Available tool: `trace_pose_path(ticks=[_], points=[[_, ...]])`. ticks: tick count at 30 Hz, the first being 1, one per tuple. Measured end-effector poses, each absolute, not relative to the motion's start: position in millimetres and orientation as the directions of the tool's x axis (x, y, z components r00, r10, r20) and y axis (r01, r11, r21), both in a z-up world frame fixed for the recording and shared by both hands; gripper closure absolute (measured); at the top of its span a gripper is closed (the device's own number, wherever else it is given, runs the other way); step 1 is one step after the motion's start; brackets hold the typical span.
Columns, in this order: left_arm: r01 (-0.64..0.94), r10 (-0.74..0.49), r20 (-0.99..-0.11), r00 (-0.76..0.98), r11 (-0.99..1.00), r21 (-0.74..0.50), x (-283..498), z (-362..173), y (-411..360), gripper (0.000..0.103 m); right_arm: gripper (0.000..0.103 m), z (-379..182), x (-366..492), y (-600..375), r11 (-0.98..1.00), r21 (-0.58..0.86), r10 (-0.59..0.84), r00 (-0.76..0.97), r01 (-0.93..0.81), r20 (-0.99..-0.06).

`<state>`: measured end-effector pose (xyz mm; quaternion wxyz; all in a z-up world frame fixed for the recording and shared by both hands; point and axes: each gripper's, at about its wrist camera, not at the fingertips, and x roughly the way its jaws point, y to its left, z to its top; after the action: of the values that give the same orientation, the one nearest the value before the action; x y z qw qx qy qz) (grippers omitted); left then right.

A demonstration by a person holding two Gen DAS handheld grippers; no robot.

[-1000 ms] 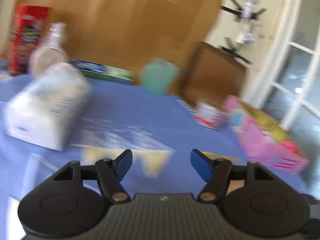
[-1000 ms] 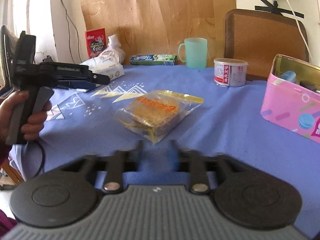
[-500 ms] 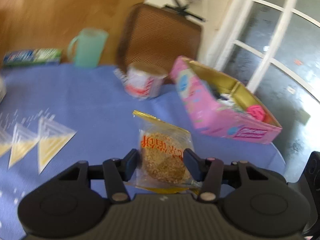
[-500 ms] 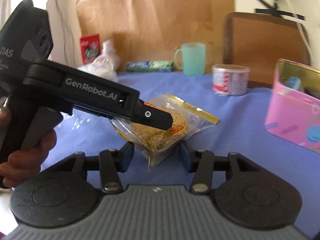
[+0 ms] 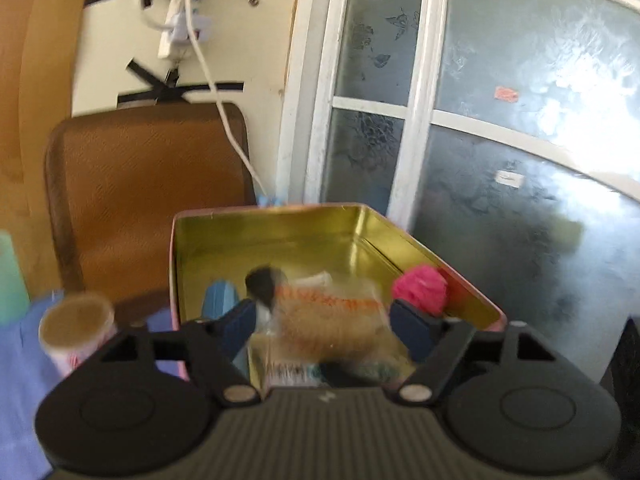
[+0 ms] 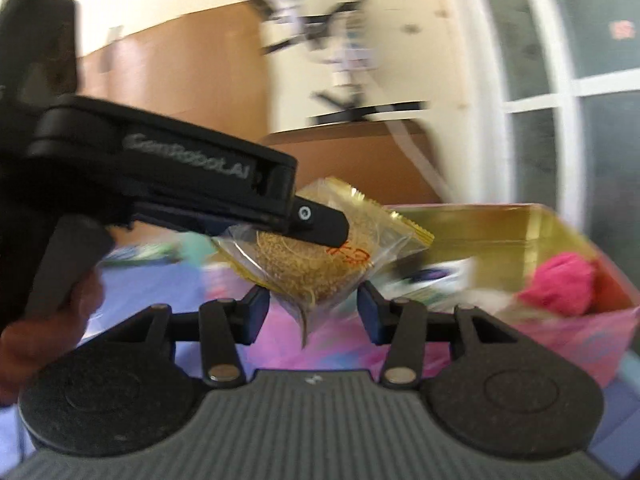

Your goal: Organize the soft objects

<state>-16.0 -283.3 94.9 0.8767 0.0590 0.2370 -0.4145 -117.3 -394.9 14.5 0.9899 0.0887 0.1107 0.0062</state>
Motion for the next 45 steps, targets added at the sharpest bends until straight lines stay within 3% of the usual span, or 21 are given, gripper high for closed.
trace_pose_path(ticks=[5,12,17,27,33,42,45], points=[[0.699,-0.665,-0.503,0.552,0.698,-0.155,-12,85,-277,0.021,0.051,8,-82,-447,0.952,0.206,-0.158,0.939,0.227,-0.306],[0.601,-0.553,-0.573,0.605,0.789,-0.126,-19,73,-230,0.015,0.052,0,-124,-441,0.943,0.275,-0.119,0.961,0.188,-0.249],[0.563,-0.508,-0.564,0.651,0.821,-0.090,-40,74,-194,0.009,0.052,7,-141,-427,0.931,0.324,-0.101,0.971,0.169,-0.215],[0.466,-0.437,-0.570,0.696,0.878,-0.104,-71,71,-136,0.000,0.052,14,-162,-393,0.908,0.411,0.043,0.960,0.078,-0.278],[0.422,-0.398,-0.561,0.725,0.902,-0.094,-87,70,-112,0.000,0.050,18,-174,-375,0.883,0.466,0.099,0.952,0.050,-0.290],[0.331,-0.287,-0.578,0.764,0.943,-0.030,-98,65,-88,0.000,0.017,17,-182,-355,0.849,0.524,0.106,0.946,0.075,-0.306],[0.314,-0.270,-0.576,0.772,0.949,-0.024,-99,64,-84,0.000,0.016,18,-183,-353,0.841,0.535,0.101,0.947,0.083,-0.305]])
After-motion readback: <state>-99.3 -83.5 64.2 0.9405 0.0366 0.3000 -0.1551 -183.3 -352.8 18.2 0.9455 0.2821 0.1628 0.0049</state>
